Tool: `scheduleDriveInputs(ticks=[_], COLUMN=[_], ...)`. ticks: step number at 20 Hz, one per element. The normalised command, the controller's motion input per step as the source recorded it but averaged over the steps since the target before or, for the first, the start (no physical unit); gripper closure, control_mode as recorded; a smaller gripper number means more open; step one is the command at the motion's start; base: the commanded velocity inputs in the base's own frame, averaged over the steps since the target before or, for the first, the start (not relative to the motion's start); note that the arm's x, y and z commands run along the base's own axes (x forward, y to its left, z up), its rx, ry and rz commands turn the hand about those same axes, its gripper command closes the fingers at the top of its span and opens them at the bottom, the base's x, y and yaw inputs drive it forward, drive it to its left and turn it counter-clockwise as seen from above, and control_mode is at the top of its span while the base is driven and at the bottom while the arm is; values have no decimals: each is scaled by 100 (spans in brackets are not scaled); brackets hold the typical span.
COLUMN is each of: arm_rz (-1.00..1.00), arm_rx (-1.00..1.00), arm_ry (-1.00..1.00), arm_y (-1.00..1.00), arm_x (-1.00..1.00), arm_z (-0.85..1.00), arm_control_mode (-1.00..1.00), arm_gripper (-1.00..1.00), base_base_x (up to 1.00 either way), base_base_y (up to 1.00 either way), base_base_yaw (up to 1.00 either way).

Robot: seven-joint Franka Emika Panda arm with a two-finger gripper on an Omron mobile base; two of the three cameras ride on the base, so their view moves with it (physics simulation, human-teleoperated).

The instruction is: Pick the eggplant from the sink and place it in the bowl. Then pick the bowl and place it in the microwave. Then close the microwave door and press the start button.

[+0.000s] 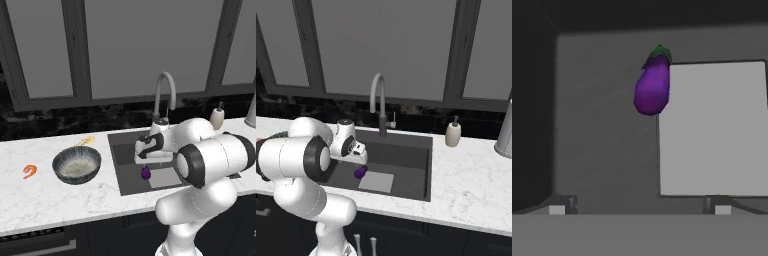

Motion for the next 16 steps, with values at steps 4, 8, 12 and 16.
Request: scheduleDriveInputs(ticks=[4,8,12,16], arm_rz=[-2,0,0,0], arm_rx=[0,0,0,0], arm_ry=[0,0,0,0], arm_y=[-6,-14,-6,0], arm_x=[38,36,46,42], arm_z=[-15,-22,-43,-46], arm_control_mode=[-100,-100,-100,-100], arm_gripper=[-100,-100,-100,-100], base_base_x=[0,0,0,0], base_base_y=[0,0,0,0], base_base_yaw=[0,0,0,0])
